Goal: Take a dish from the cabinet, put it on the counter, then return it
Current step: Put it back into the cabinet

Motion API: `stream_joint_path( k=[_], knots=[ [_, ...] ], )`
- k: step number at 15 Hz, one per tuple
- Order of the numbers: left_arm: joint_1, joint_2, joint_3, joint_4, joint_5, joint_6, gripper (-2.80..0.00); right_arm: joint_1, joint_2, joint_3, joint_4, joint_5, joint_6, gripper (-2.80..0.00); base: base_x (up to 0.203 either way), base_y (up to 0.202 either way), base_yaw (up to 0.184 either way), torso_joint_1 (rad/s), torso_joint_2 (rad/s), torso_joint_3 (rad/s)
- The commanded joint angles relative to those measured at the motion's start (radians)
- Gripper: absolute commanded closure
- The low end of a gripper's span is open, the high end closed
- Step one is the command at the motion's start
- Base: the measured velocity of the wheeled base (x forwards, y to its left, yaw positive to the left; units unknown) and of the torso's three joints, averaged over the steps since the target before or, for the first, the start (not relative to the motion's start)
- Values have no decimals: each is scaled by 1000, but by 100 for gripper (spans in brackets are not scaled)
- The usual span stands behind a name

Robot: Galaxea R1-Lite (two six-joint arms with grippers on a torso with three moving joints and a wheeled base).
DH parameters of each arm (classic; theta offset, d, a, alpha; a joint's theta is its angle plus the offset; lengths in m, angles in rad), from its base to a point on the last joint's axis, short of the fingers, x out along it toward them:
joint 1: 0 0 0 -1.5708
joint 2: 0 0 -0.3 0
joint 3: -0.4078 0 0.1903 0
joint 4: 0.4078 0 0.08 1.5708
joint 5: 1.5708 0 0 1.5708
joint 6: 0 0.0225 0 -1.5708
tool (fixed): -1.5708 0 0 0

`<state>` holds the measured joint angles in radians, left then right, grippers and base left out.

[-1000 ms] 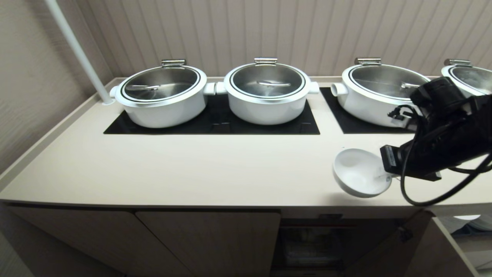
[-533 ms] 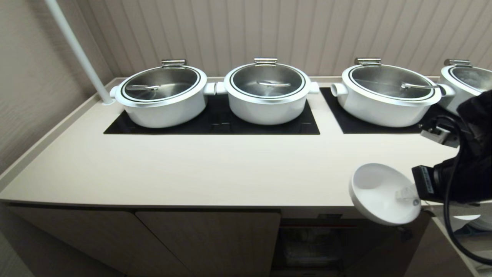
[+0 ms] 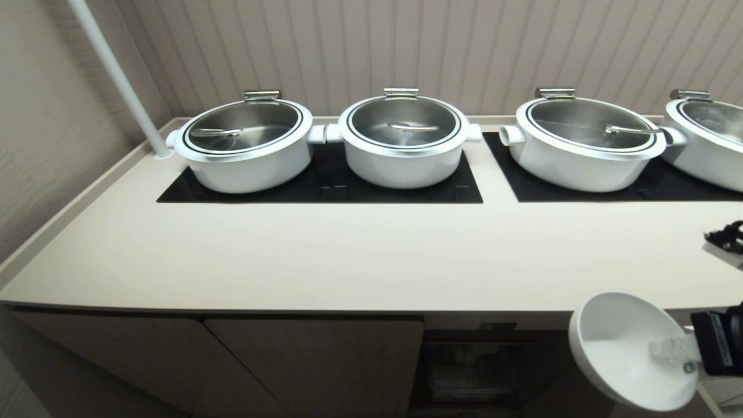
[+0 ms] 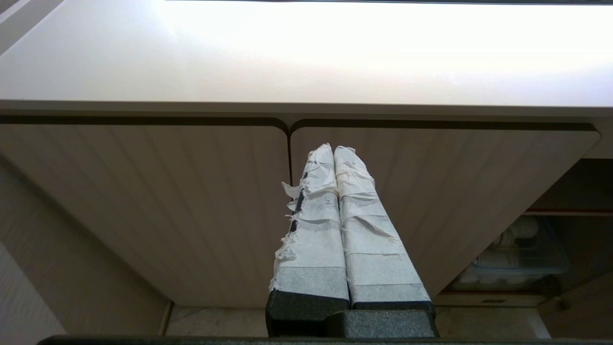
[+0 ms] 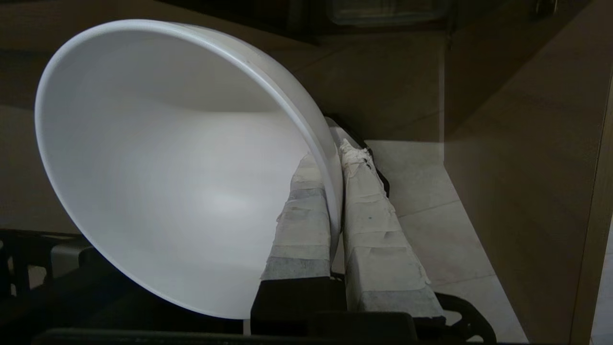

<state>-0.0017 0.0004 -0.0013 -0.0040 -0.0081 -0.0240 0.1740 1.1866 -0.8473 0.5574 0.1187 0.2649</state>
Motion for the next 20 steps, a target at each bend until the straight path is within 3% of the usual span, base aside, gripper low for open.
stream_joint_path(
  k=[1, 11, 20],
  knots=[
    [0, 0, 0, -1, 0, -1, 0, -1, -100, 85, 2, 1, -3, 0, 0, 0, 0, 0, 0, 0],
    [0, 0, 1, -1, 0, -1, 0, 13, -307, 323, 16, 4, -14, 0, 0, 0, 0, 0, 0, 0],
    [0, 0, 0, -1, 0, -1, 0, 32, -404, 329, 150, 4, -16, 0, 0, 0, 0, 0, 0, 0]
  ],
)
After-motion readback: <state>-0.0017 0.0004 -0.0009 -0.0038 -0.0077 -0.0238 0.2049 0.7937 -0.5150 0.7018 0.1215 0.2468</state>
